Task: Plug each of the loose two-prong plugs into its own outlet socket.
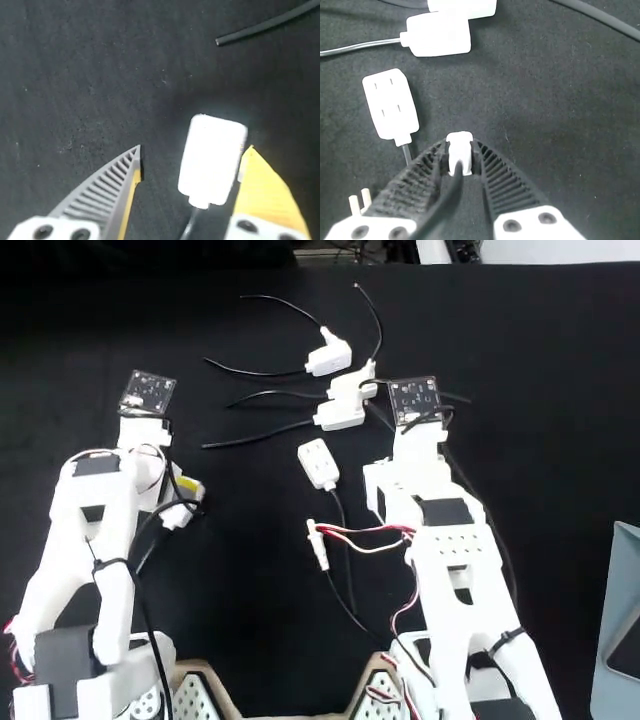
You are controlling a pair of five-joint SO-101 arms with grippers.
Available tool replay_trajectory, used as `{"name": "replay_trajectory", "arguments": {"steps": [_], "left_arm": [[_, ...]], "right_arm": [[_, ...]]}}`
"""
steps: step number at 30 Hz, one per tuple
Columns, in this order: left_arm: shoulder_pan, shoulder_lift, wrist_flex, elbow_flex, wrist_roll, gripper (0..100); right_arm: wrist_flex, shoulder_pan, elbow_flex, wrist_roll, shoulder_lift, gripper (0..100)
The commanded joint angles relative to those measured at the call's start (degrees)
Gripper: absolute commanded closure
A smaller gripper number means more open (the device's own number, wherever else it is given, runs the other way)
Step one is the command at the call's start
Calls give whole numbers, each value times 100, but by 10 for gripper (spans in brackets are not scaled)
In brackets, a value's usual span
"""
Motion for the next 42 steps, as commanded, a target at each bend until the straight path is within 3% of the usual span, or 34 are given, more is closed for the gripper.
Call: {"name": "replay_trajectory", "arguments": {"steps": [1, 11, 17, 25, 31, 34, 42], "left_arm": [[198, -79, 554, -497, -62, 690], [549, 492, 132, -382, -70, 691], [585, 1451, 26, -637, -484, 791], [1103, 1512, 211, -593, -510, 912], [1824, 1512, 695, -602, -475, 909], [2070, 1512, 756, -629, -70, 884], [2088, 1152, 800, -532, 334, 759]], "right_arm": [[-88, -88, -189, -44, 4, 987], [-79, -97, -189, -44, 4, 987], [-79, -97, -189, -44, 4, 987], [-79, -97, -189, -44, 4, 987], [-79, -97, -189, -44, 4, 987], [-79, -97, -189, -35, 4, 987], [-79, -97, -180, -35, 13, 987]]}}
